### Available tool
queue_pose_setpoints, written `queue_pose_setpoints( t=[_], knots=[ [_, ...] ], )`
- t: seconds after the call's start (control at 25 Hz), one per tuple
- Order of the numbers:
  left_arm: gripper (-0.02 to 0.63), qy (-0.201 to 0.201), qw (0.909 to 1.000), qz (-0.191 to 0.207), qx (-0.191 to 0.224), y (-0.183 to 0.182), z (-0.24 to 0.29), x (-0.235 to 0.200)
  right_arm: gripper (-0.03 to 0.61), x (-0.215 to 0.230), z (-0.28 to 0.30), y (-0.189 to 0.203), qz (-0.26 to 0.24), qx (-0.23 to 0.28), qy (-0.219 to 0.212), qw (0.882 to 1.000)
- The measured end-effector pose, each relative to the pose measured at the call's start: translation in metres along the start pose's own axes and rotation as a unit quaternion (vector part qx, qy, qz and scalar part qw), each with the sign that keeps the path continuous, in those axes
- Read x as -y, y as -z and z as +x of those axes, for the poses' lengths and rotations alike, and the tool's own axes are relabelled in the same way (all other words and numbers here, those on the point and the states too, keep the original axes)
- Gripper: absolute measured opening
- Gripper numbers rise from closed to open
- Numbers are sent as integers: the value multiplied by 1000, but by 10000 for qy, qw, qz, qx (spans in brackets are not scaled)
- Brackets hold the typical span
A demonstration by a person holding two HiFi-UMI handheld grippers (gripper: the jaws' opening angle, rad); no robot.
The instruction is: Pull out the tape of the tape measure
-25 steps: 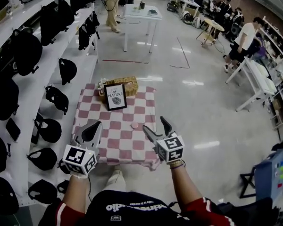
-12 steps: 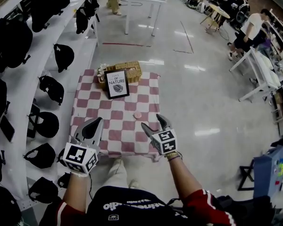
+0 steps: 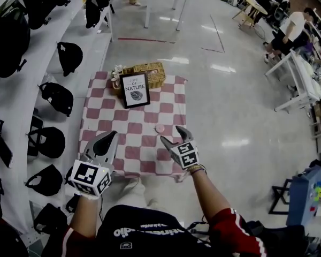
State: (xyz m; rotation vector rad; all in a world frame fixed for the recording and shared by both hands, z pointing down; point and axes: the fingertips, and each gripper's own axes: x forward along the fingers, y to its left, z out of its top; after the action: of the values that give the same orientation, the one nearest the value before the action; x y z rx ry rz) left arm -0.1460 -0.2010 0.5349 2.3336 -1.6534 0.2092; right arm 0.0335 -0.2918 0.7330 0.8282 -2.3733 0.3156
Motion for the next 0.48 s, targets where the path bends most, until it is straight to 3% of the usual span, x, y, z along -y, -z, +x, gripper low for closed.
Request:
queue_pose_setpoints(
  t=[0.24,0.48],
  knots=[
    [6,146,9998,25,-140,8,19,-1,336,4,34,33,-356,-397,-315,9981],
    [6,205,9994,7,-285,18,33,-10,333,14,65,51,-224,-608,-276,9975]
  ],
)
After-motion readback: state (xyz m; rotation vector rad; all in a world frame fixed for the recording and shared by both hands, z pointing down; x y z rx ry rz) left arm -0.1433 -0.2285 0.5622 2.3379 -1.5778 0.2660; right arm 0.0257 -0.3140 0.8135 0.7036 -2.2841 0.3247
